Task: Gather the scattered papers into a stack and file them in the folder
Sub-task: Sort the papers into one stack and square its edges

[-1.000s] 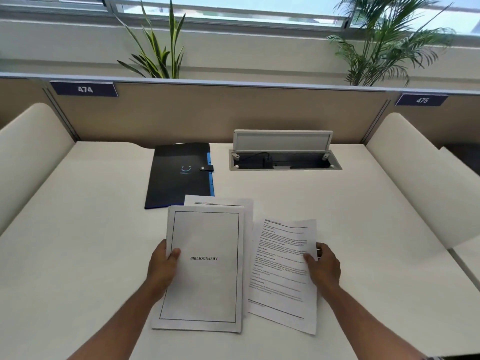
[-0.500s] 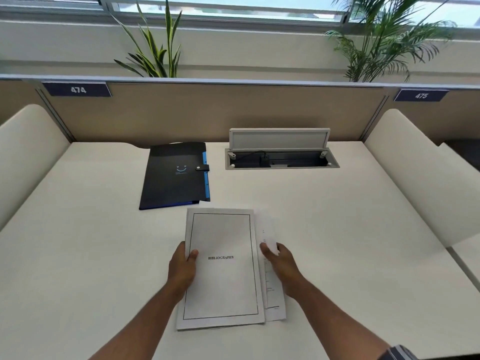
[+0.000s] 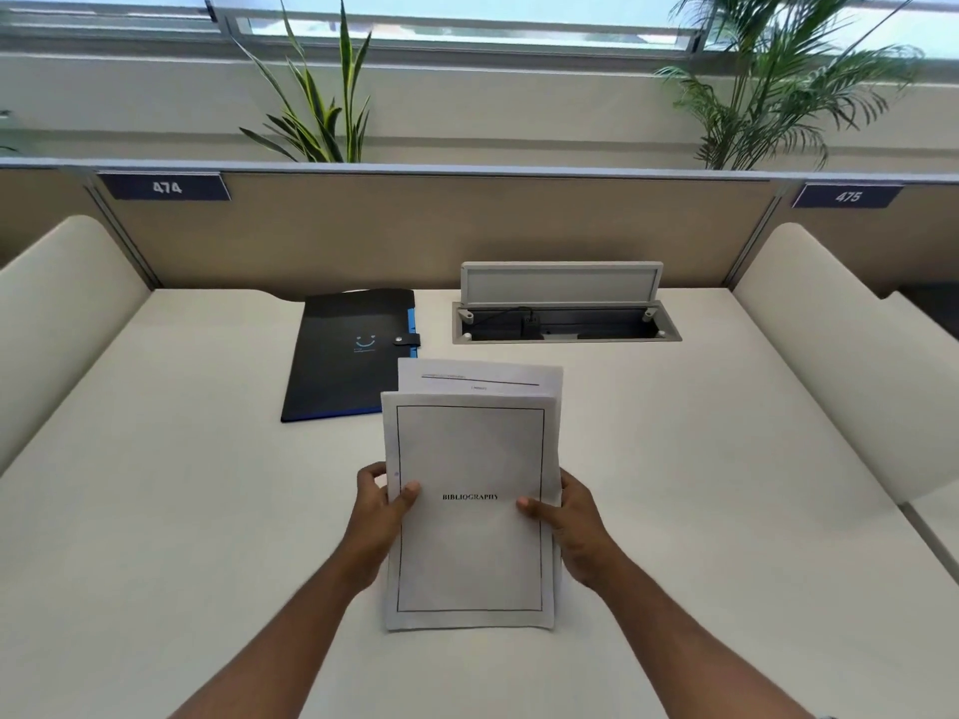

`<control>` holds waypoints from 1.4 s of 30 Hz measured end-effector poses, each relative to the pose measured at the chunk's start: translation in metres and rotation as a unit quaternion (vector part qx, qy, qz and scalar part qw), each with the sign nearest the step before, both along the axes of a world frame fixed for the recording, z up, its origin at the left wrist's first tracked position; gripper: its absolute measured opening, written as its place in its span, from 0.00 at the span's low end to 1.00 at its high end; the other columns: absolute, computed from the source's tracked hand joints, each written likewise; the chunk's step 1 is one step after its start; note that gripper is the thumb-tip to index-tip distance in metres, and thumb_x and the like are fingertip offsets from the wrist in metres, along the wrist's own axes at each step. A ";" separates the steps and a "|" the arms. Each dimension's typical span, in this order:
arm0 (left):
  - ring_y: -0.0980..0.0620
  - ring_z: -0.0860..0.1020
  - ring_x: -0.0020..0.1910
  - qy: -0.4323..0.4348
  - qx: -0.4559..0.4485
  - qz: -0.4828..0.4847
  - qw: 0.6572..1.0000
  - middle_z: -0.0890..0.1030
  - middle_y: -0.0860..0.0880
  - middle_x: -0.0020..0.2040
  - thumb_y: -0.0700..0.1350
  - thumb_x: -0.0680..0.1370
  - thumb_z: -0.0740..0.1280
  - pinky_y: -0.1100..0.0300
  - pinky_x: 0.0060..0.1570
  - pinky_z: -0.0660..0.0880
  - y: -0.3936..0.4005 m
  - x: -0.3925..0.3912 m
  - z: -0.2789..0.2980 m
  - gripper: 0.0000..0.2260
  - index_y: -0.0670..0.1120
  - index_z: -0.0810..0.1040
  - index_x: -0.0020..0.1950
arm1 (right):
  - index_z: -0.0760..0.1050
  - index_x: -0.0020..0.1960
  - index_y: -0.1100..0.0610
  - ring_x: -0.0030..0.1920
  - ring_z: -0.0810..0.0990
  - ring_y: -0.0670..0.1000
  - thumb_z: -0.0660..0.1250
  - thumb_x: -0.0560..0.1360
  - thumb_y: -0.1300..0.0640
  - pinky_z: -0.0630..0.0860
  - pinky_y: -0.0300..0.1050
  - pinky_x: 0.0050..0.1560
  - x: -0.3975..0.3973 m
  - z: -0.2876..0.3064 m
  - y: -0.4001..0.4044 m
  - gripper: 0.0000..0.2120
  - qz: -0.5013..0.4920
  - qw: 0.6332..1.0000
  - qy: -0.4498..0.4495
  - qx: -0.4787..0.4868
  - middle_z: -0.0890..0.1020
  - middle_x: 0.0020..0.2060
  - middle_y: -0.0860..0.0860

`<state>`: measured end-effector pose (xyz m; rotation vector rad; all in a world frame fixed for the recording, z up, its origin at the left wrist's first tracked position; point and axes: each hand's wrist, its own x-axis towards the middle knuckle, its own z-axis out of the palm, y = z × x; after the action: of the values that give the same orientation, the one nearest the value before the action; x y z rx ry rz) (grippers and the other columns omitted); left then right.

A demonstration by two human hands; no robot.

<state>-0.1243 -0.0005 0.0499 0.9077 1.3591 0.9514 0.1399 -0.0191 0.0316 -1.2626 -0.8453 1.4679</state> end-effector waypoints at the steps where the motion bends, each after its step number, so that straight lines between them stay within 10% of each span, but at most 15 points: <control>1: 0.51 0.81 0.55 -0.010 0.008 -0.001 1.000 0.79 0.51 0.59 0.48 0.80 0.67 0.57 0.47 0.80 0.001 0.002 0.006 0.21 0.55 0.60 0.67 | 0.79 0.64 0.58 0.57 0.86 0.59 0.75 0.72 0.68 0.84 0.50 0.52 0.001 0.007 0.001 0.21 -0.002 1.000 -0.006 0.012 0.87 0.57 0.57; 6: 0.50 0.82 0.53 0.033 0.140 0.063 0.988 0.82 0.50 0.55 0.45 0.81 0.65 0.52 0.50 0.81 0.003 0.028 0.037 0.08 0.53 0.74 0.59 | 0.77 0.63 0.56 0.57 0.84 0.59 0.72 0.79 0.60 0.82 0.61 0.58 -0.001 0.045 0.004 0.14 -0.054 0.987 -0.115 0.099 0.85 0.56 0.54; 13: 0.55 0.81 0.49 0.045 0.300 0.105 0.947 0.81 0.59 0.49 0.54 0.78 0.67 0.64 0.42 0.80 -0.006 0.040 0.073 0.09 0.57 0.72 0.56 | 0.76 0.64 0.54 0.56 0.85 0.52 0.72 0.76 0.47 0.83 0.46 0.51 -0.003 0.093 0.006 0.20 -0.076 0.978 -0.088 0.172 0.86 0.56 0.51; 26: 0.58 0.78 0.55 0.088 0.230 0.080 0.966 0.79 0.60 0.55 0.59 0.63 0.78 0.69 0.42 0.79 0.002 0.040 0.067 0.34 0.56 0.71 0.66 | 0.75 0.62 0.48 0.53 0.82 0.44 0.80 0.64 0.55 0.84 0.45 0.49 -0.005 0.081 0.006 0.29 -0.044 0.970 -0.163 0.177 0.83 0.52 0.40; 42: 0.54 0.80 0.50 0.069 0.241 0.070 0.965 0.80 0.60 0.50 0.59 0.64 0.76 0.67 0.42 0.81 0.007 0.053 0.076 0.22 0.63 0.72 0.55 | 0.79 0.58 0.46 0.54 0.84 0.53 0.80 0.72 0.53 0.85 0.49 0.50 -0.016 0.086 0.019 0.18 -0.116 0.972 -0.117 0.168 0.85 0.52 0.49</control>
<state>-0.0709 0.0062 0.1259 1.2750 1.3444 1.3861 0.1240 -0.0002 0.1177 -1.2414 -1.0164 0.9561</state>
